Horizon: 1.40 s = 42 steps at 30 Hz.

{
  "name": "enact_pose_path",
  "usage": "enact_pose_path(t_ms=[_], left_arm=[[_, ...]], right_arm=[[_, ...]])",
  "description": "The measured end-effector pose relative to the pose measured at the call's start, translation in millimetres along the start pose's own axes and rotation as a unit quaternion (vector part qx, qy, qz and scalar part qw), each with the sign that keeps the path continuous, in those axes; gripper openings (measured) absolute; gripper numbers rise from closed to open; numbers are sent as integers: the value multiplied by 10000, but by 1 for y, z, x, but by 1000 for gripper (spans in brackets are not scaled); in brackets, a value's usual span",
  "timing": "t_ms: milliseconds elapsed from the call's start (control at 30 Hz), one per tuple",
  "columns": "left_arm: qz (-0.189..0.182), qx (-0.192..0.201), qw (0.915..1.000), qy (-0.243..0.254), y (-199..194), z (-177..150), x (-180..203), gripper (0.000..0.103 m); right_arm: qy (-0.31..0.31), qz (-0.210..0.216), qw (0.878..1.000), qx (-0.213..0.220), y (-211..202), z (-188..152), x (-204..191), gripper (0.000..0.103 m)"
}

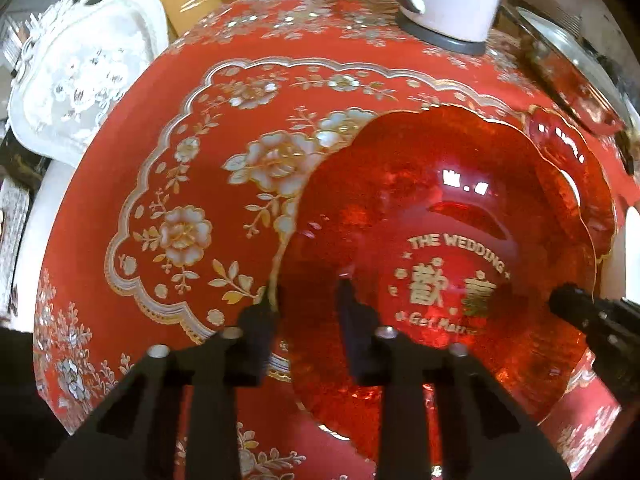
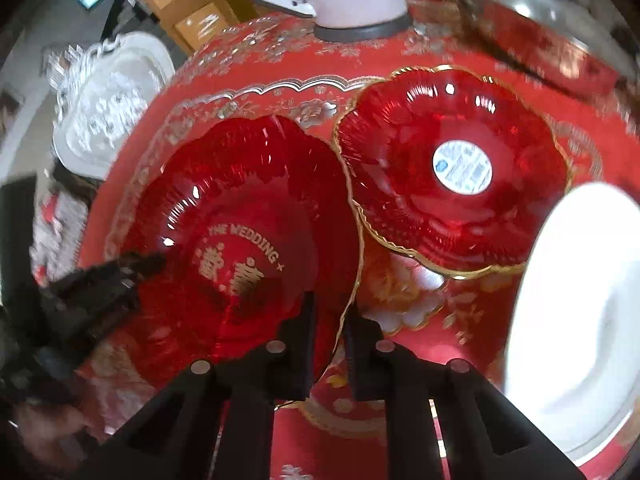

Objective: Organize plates and bowls
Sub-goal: 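Grasp the rim of the red 'THE WEDDING' bowl with the left tool, then lift the red bowl with the left tool and set it down by the table edge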

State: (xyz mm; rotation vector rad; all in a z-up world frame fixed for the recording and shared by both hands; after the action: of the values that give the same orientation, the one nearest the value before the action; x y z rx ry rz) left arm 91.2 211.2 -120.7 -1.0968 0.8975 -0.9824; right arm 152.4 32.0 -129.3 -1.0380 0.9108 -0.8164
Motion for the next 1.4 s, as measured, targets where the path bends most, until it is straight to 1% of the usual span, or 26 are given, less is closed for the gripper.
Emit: enact_pose_path(t_ms=[100,133,200,233,333,467,567,633,767,900,1033,1233,1300,1333,1400], left_arm=[[30,-42,10000,40,1,1,1,20],[56,-38,10000,48,1,1,2,21],[26,-72,10000,-8,2,1,1,21],[-51,-116,9999,-96,2,0,-2,21],[-135,-138,9997,-174,2,-2,-6,20],[-173,-75,9996,-227,-8,-6,-10,19],[-292,-43,9989,-353,-18,-11,-20,19],[-263,-27,9987,-438,-23,-15,-29,19],[-245,-26,9976,-648,-32,-24,-56,19],[-68,-10,9968,-800,-37,-36,-83,19],[79,-121,9951,-976,-29,-50,-107,20],[141,-342,9929,-1131,-4,-70,-121,21],[142,-290,9926,-1168,-2,-72,-122,22],[170,-227,9928,-1163,-3,-72,-121,22],[231,-164,9928,-1165,-3,-71,-120,24]], right_arm=[[-321,-317,9989,84,-1,0,-7,11],[-554,-544,9969,152,-3,-1,-13,12],[-844,-802,9929,247,-7,-3,-20,13],[-870,-789,9928,243,-8,-4,-20,13],[-456,-230,9986,118,-8,-4,-11,13],[-353,125,9991,173,-20,-9,-10,13],[-468,176,9985,210,-29,-12,-22,13],[-589,198,9978,218,-34,-16,-35,14],[-786,371,9960,191,-40,-24,-61,15],[-991,500,9938,60,-31,-33,-90,16],[-1235,572,9906,-148,-15,-46,-115,17],[-1333,545,9884,-474,10,-63,-123,18],[-1365,579,9877,-502,13,-67,-125,20],[-1361,611,9874,-527,13,-68,-124,23],[-1333,655,9873,-567,14,-69,-124,23]])
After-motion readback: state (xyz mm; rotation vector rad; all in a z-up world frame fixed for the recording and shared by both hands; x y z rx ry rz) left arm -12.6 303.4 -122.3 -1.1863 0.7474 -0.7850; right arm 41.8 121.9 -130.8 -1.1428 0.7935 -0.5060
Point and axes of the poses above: each gripper's, at about its wrist camera, not at the fingertips, and y roughly the way its jaws point, x to its right, z to its top, the point moved 6 cm from there along y, roughly the way its jaws point, and after that the axes turned 7 degrees about -x, right-handed, at the moved point
